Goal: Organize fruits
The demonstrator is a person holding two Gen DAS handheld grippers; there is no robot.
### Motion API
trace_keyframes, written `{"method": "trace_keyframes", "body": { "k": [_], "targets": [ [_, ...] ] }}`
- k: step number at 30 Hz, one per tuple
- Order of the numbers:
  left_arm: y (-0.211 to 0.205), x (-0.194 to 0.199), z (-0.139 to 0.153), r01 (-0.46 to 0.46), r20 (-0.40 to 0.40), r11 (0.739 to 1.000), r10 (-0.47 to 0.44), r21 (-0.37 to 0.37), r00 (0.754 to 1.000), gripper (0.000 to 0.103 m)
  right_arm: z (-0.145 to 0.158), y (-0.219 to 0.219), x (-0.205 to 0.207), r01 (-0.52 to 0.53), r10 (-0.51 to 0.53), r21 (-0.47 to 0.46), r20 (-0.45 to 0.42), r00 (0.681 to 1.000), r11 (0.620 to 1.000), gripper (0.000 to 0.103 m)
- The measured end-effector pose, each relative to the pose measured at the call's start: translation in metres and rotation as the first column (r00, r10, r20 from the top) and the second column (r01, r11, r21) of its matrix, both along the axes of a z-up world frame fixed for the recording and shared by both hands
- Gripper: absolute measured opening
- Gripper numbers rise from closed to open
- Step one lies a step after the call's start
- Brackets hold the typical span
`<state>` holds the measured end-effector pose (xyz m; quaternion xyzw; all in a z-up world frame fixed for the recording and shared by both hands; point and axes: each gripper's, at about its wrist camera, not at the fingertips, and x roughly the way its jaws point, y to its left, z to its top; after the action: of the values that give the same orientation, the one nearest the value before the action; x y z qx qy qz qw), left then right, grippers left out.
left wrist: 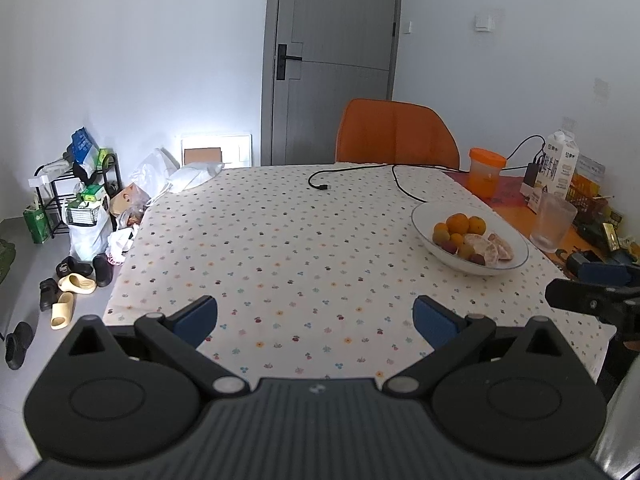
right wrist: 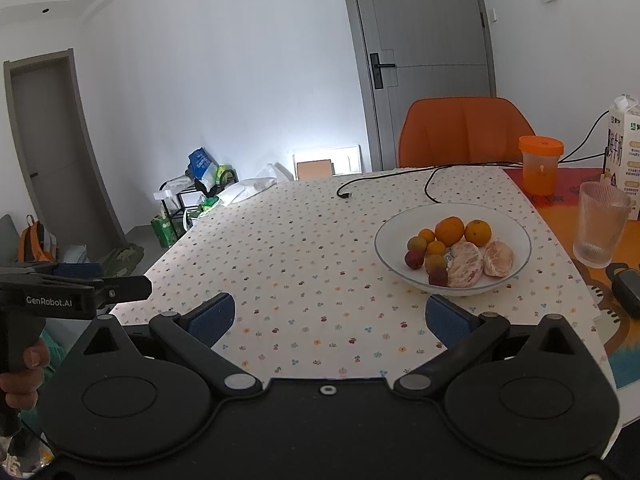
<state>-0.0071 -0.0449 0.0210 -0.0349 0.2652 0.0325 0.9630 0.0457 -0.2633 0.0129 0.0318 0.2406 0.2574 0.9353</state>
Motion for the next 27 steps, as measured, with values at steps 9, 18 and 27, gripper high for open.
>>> {"method": "trace_keyframes", "body": {
  "k": [9, 18, 27],
  "targets": [
    [0.0010, 0.0003, -0.0003, -0.003, -0.001, 1.000, 0.003, -0.004, 1.000, 0.103, 0.0000, -0.0004, 0.0003, 0.001, -0.001, -0.002, 0.004, 1.000, 1.000, 0.103],
    [0.0019, -0.0001, -0.0002, -0.002, 0.002, 1.000, 0.002, -0.006, 1.000, 0.103, 0.0001, -0.0015, 0.0008, 0.000, 0.000, -0.003, 0.007, 1.000, 1.000, 0.103],
    [0.0024, -0.0007, 0.0006, -0.005, 0.004, 1.000, 0.005, -0.006, 1.000, 0.103, 0.0008, -0.0025, 0.0007, -0.002, 0.002, -0.003, 0.009, 1.000, 1.000, 0.103]
  ]
}}
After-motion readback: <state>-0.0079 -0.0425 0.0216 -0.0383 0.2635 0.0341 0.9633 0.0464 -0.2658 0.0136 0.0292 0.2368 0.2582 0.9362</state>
